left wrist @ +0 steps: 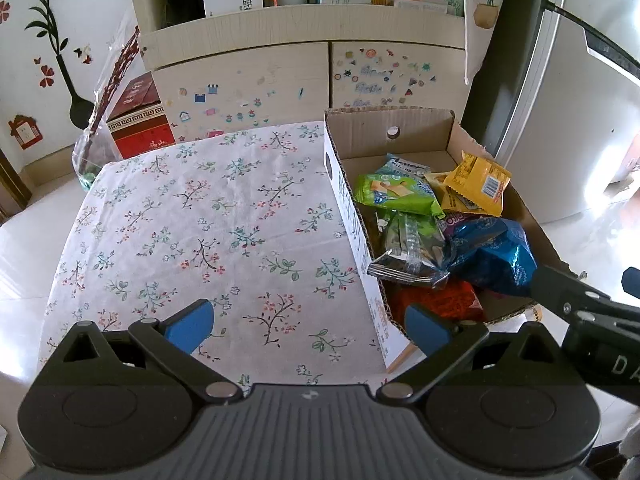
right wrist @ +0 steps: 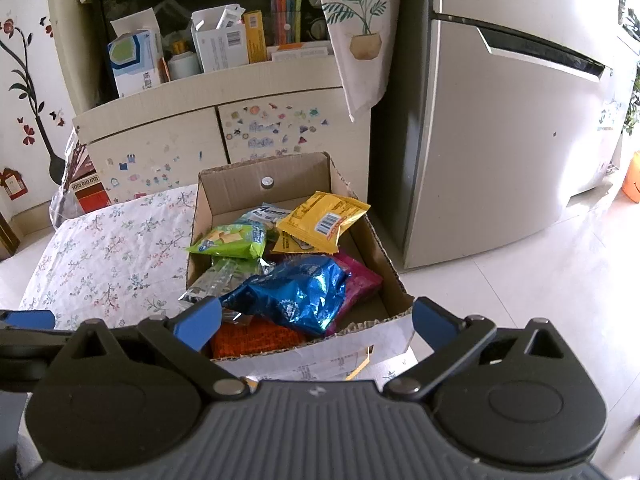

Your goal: Organize snacks

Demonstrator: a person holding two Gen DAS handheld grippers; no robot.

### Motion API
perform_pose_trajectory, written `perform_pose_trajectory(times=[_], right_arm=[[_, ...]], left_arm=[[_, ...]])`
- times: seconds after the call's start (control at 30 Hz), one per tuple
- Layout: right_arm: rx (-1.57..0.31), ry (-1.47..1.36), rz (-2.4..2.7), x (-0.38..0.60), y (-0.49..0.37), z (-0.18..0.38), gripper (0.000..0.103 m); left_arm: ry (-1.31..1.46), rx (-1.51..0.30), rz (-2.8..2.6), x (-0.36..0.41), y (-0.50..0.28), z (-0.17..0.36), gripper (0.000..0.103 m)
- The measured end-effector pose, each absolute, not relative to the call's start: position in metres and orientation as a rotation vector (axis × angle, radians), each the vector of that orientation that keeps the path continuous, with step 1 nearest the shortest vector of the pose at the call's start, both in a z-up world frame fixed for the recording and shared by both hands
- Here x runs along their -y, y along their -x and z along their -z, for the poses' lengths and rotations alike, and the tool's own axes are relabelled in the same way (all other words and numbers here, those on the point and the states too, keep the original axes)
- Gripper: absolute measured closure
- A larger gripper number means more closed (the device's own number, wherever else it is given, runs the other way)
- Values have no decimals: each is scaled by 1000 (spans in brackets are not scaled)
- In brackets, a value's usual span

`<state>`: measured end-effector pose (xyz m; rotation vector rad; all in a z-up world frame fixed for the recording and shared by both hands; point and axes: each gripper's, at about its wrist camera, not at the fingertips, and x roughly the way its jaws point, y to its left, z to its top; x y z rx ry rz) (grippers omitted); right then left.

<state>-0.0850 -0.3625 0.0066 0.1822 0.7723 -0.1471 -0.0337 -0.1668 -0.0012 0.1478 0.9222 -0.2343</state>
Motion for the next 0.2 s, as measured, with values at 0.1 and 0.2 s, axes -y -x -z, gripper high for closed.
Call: perform_pose_trajectory(times=[0.1, 0.2], right_arm=[[-773, -182, 147, 362, 85, -7, 1], [-774, -184, 147, 362, 85, -6, 1]], left_arm=[[-153, -918, 231, 167, 34, 1, 0], [-156, -916, 228, 166, 34, 1, 0]])
